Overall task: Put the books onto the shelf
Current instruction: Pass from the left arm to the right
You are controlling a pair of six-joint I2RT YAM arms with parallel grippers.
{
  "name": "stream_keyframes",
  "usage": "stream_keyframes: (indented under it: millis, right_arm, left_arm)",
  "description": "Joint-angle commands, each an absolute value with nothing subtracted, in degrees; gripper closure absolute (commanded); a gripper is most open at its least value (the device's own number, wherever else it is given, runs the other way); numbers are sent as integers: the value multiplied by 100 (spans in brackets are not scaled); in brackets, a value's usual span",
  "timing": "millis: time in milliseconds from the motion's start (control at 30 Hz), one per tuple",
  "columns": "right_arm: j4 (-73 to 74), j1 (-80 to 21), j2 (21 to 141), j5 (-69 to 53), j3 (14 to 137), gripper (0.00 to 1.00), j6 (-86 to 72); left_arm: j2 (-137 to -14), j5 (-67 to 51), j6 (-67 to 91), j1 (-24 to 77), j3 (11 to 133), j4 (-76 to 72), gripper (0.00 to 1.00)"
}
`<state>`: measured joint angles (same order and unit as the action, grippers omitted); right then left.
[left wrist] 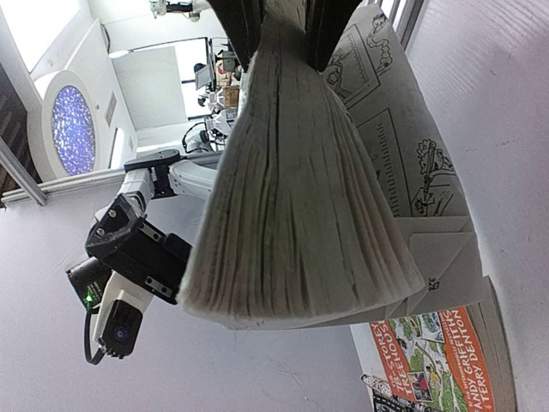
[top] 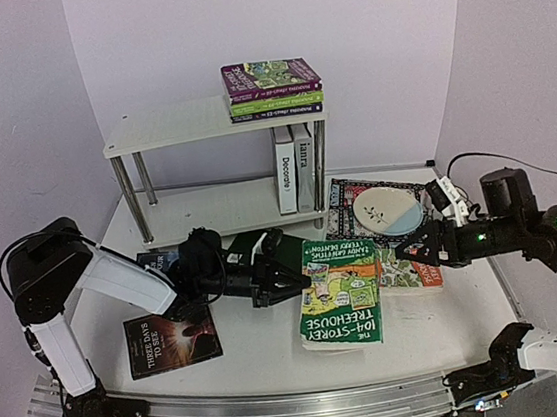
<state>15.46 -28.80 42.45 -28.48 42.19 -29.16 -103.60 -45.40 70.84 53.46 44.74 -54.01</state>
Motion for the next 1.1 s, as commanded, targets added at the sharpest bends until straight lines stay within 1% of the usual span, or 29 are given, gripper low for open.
stream_keyframes:
  millis: [0,133,233,300,367,467,533,633,700,800,900,967,1067]
  right_arm:
    - [2171,-2903,3942,-2337,4786,2,-1967]
    - [1967,-2901,3880,-2590,5010,5,-1084]
    - [1741,-2901,4045,-2274,5149,7,-375]
    - [1420,-2902,4192,-2163,5228,8,-93]
    - [1009,-2902,4300,-2337,5269,8,324]
    - [258,-2901,4458,-2871,5250,10,1114]
    - [-174,-2902,4622,-3529,5297,12,1823]
    - [-179,-2901,4917,-4456,5439,16,3302]
    - [-73,-2906,5065,-4798,5466,17,4405]
    - [-415,-2906,5191,-4903,5362,16,4936]
    - [-948,-2923,5310,-5063,5259,12,5193]
    - [-1212,-3001,5404,-5135,5175,11,5604]
    - [-1679,-3308,5479,-4734,5030,10,6470]
  left_arm:
    - [-9541,-5194,7181,5212,4311,-6108,100]
    - [-9379,-5589,7386,5131,4330,-6111,100]
    - [-9342,-5813,7433,5109,4467,-6109,100]
    - [-9289,-5888,7495,5072,4542,-6109,100]
    - [-9206,-5930,7610,4971,4585,-6109,100]
    - [-9105,-5934,8018,4697,4595,-6106,100]
    - [-9068,-6027,8262,4529,4665,-6101,100]
    - [-9057,-6141,8461,4421,4807,-6104,100]
    - [-9092,-6249,8618,4357,4857,-6102,100]
    - [-9082,-6349,8739,4277,4869,-6104,100]
    - [-9051,-6499,8830,4200,4899,-6097,100]
    - [-9045,-6590,8899,4155,4987,-6094,100]
    - [-9102,-6785,9129,4132,5169,-6091,100]
